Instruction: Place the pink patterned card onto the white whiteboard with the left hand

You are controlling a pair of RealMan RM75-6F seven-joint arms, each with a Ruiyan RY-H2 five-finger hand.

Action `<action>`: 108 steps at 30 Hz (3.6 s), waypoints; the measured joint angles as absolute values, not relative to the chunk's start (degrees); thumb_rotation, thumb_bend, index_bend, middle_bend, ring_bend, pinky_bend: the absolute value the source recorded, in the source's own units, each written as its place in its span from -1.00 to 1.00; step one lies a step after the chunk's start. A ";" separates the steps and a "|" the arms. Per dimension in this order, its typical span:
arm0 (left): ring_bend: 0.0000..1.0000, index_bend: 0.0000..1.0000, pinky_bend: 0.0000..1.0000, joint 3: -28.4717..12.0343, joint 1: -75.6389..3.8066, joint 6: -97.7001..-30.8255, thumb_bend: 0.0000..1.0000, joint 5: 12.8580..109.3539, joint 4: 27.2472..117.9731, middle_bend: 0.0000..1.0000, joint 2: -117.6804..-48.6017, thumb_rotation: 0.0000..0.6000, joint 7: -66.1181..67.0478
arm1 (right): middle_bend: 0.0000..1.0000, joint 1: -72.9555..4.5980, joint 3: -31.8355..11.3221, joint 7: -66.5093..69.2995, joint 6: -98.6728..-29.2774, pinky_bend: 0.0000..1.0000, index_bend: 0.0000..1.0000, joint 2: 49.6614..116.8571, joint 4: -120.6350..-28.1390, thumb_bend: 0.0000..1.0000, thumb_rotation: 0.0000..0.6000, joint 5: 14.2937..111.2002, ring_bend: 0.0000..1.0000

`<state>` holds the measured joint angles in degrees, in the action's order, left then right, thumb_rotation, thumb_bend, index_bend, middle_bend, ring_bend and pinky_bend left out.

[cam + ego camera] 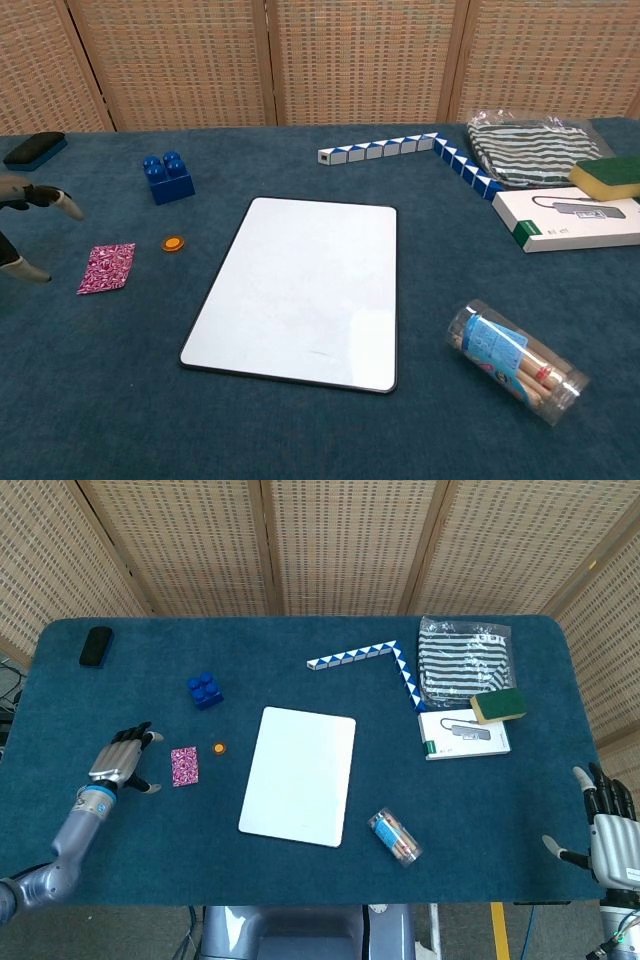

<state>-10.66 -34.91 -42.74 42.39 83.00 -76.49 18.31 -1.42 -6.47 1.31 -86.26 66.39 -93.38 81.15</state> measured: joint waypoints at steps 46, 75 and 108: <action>-1.00 -0.20 -1.00 -5.07 -46.67 -46.96 -0.68 20.72 80.01 -1.00 -83.98 1.00 30.77 | -1.00 -1.63 -6.40 0.59 -85.47 -1.00 -1.00 65.88 -94.14 -1.00 1.00 80.17 -1.00; -1.00 -0.08 -1.00 -5.39 -46.48 -52.88 -0.69 22.46 87.97 -1.00 -78.59 1.00 31.40 | -1.00 -1.68 -6.46 0.44 -85.42 -1.00 -1.00 65.86 -94.36 -1.00 1.00 79.90 -1.00; -1.00 -0.50 -1.00 -10.98 -63.28 -52.41 -0.78 20.00 88.73 -1.00 -90.88 1.00 41.88 | -1.00 -1.75 -6.55 1.64 -84.90 -1.00 -1.00 65.52 -94.31 -1.00 1.00 79.35 -1.00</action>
<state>-10.98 -63.28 -52.41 20.00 88.73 -90.88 41.88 -1.75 -6.55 1.64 -84.90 65.52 -94.31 79.35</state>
